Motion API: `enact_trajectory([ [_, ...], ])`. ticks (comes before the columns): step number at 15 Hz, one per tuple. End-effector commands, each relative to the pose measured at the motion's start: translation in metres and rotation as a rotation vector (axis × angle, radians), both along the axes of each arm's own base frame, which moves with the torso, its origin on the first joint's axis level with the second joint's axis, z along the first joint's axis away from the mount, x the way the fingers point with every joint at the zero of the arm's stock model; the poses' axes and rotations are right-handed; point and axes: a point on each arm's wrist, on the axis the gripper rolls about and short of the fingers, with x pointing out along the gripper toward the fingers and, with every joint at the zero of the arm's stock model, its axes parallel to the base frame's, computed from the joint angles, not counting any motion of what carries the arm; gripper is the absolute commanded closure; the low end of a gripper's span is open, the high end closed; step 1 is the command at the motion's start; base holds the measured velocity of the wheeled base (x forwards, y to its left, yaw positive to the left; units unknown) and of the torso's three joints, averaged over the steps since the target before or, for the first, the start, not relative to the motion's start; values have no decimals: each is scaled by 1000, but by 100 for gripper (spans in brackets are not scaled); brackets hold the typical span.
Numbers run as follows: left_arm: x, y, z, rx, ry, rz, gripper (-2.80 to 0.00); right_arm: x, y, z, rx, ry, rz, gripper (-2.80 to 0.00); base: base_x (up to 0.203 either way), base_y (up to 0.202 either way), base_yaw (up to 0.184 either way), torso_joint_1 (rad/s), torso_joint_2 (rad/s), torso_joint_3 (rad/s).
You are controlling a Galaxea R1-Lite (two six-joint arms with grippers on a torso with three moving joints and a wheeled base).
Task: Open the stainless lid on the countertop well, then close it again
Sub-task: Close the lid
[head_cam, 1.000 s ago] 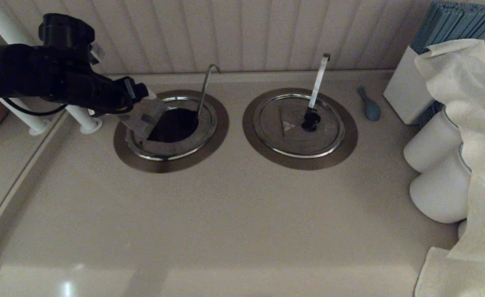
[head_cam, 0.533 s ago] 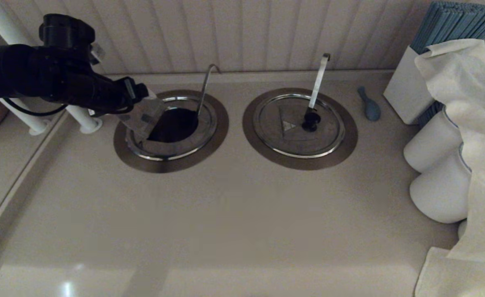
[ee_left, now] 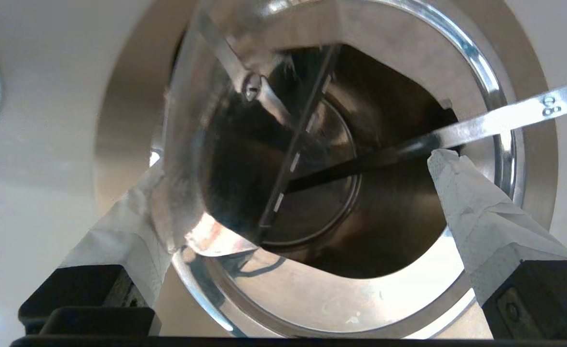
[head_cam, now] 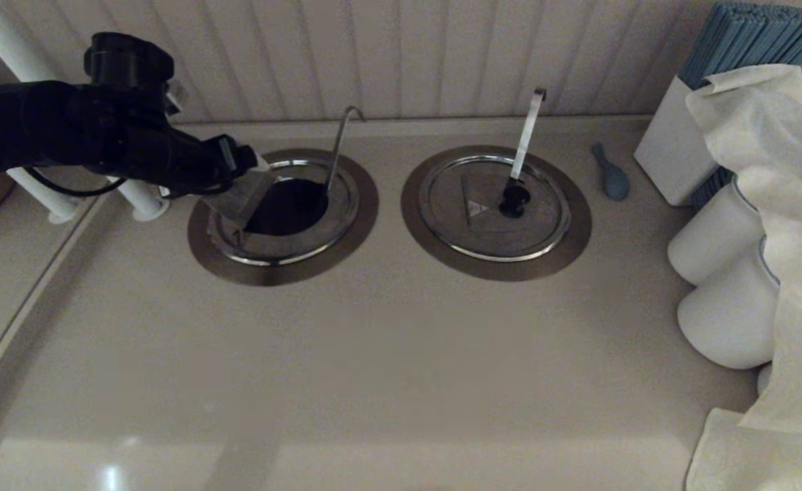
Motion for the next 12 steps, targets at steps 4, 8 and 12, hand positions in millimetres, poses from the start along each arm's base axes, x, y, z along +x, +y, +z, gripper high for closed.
enact_trajectory([
  [4,0,-11,-6,3,22,-27,-280,0,0,0,0,1,1,0,0,0,0,0,0,0],
  [8,-1,-16,-8,6,27,-36,-280,0,0,0,0,1,1,0,0,0,0,0,0,0],
  [12,-2,-21,-8,7,28,-47,-280,0,0,0,0,1,0,0,0,0,0,0,0,0],
])
